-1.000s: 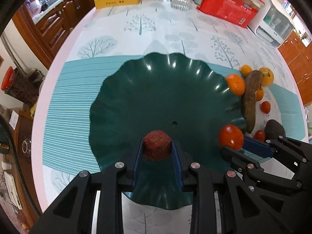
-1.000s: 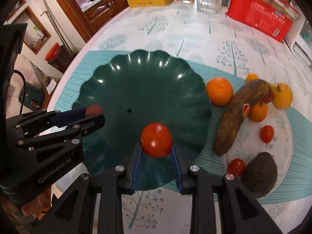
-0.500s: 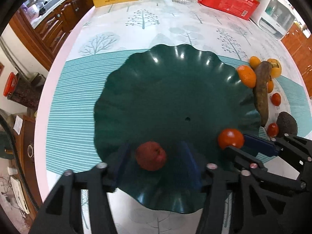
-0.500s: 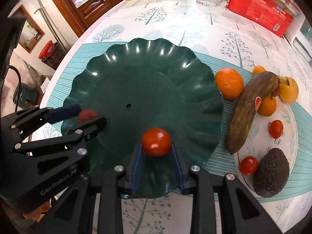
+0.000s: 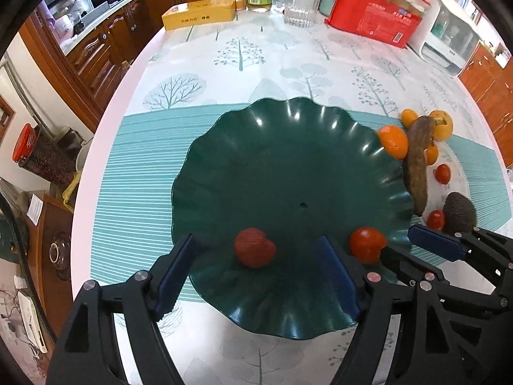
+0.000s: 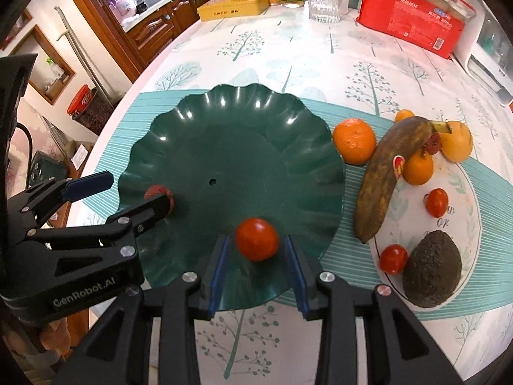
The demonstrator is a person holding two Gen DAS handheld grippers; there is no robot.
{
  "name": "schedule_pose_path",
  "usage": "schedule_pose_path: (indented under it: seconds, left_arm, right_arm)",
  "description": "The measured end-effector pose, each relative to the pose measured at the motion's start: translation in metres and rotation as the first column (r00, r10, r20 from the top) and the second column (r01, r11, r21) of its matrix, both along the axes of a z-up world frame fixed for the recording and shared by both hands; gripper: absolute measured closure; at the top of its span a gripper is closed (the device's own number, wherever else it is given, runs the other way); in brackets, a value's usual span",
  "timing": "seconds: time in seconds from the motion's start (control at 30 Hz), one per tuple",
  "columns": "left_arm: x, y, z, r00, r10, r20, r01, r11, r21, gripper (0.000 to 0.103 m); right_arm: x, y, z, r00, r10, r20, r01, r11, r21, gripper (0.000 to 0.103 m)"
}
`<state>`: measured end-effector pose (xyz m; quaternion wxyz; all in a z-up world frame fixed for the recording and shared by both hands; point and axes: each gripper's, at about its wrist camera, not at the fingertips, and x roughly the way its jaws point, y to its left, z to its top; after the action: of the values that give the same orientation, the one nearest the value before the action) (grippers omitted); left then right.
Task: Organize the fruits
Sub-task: 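Withdraw both tools from the green plate toward the white plate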
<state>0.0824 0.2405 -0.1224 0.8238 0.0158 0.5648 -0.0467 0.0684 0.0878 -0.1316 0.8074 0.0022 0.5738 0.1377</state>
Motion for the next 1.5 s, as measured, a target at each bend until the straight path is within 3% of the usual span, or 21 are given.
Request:
schedule_pose_path:
  seconds: [0.2,0.37,0.67,0.83,1.0,1.17,1.5]
  left_arm:
    - [-0.007,-0.012,0.031,0.998,-0.024,0.049,0.025,0.999,-0.035,0.024]
    - [-0.012,-0.033,0.067,0.989,-0.048,0.138,0.059,0.996,-0.074,0.024]
    - [-0.025,-0.098,0.114,0.950,-0.130,0.285,0.156,0.985,-0.071,0.024]
    - [-0.027,-0.136,0.122,0.947,-0.158,0.279,0.179,0.982,-0.055,0.024]
    - [-0.023,-0.173,0.114,0.963,-0.171,0.209,0.197,0.975,-0.108,0.024]
    - [-0.029,-0.208,0.093,0.968,-0.192,0.162,0.211,0.971,-0.114,0.019]
    - [-0.025,-0.250,0.013,0.994,-0.108,0.017,0.110,0.986,-0.129,0.019]
  right_arm:
    - [-0.011,-0.017,0.024,0.999,-0.023,0.040,0.022,1.000,0.018,0.067]
    - [-0.021,-0.044,0.050,0.992,-0.080,0.092,0.077,0.996,0.040,0.067]
    - [-0.035,-0.130,0.098,0.954,-0.233,0.186,0.219,0.971,0.095,0.059]
    - [-0.037,-0.178,0.112,0.935,-0.281,0.216,0.264,0.959,0.107,0.056]
    - [-0.029,-0.217,0.111,0.939,-0.266,0.218,0.251,0.963,0.097,0.054]
    - [-0.012,-0.245,0.097,0.957,-0.222,0.184,0.205,0.973,0.109,0.051]
    - [0.046,-0.275,0.049,0.983,-0.127,0.129,0.112,0.987,0.115,0.050]
